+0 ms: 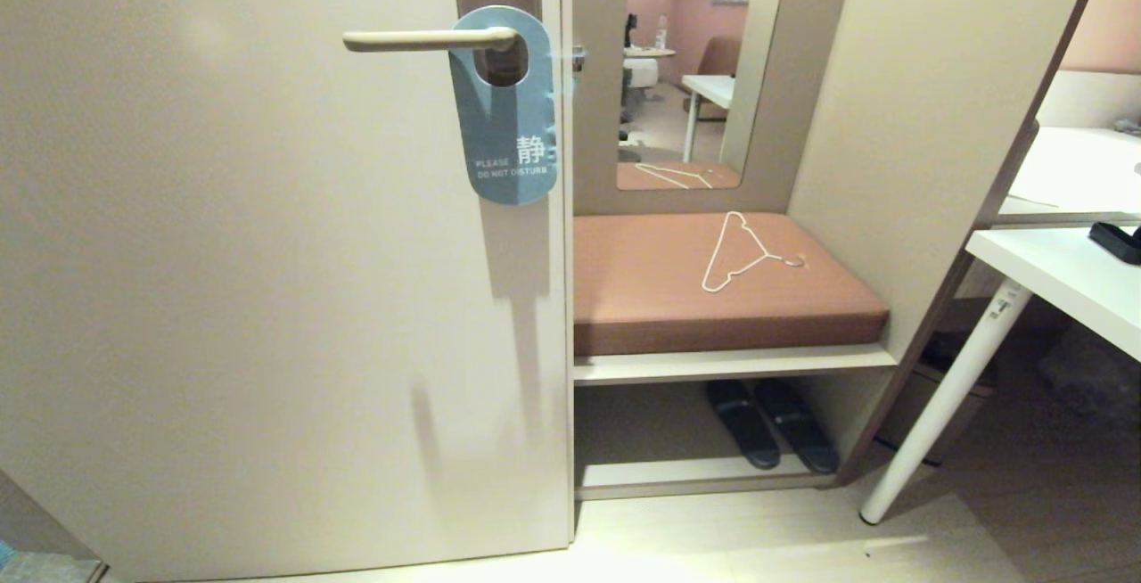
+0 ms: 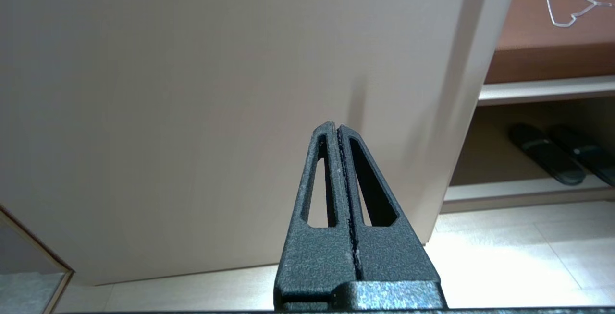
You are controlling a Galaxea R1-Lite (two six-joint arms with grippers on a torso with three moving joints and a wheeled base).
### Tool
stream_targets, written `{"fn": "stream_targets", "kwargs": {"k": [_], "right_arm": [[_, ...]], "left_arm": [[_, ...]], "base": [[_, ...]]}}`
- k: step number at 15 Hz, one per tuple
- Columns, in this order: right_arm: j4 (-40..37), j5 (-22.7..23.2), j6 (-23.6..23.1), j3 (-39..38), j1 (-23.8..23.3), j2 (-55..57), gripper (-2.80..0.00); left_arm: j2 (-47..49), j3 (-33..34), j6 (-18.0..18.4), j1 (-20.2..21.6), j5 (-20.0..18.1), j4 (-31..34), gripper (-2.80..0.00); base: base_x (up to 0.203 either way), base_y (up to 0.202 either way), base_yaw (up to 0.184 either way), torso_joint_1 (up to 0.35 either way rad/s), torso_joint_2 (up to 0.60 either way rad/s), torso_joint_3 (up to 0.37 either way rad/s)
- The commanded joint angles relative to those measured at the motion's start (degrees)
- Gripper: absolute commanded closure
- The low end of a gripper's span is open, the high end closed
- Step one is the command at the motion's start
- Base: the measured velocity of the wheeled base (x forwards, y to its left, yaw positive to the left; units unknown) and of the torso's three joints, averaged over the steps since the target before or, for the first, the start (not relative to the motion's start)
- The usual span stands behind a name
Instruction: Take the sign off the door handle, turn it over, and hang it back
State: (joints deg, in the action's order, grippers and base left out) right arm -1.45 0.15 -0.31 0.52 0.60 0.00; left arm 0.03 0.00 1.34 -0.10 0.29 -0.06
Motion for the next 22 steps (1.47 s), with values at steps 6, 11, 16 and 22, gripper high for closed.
{"fn": "stream_targets", "kwargs": {"k": [6, 11, 16, 22], "right_arm": [[-0.03, 0.02, -0.04, 0.0, 0.02, 0.09, 0.0], [-0.04, 0.02, -0.04, 0.0, 0.02, 0.09, 0.0], [0.03, 0.02, -0.04, 0.0, -0.05, 0.09, 0.0], [-0.04, -0.15, 0.31, 0.0, 0.02, 0.09, 0.0]], "left_arm": [[-0.03, 0.0, 0.3, 0.01, -0.22, -0.03, 0.0], [-0.03, 0.0, -1.96, -0.08, 0.23, -0.11, 0.0], [-0.03, 0.0, -1.96, 0.01, 0.23, -0.04, 0.0], [-0.03, 0.0, -1.96, 0.01, 0.23, -0.03, 0.0]], "base": [[0.0, 0.0, 0.0, 0.0, 0.0, 0.0], [0.0, 0.0, 0.0, 0.0, 0.0, 0.0], [0.0, 0.0, 0.0, 0.0, 0.0, 0.0], [0.0, 0.0, 0.0, 0.0, 0.0, 0.0]]}}
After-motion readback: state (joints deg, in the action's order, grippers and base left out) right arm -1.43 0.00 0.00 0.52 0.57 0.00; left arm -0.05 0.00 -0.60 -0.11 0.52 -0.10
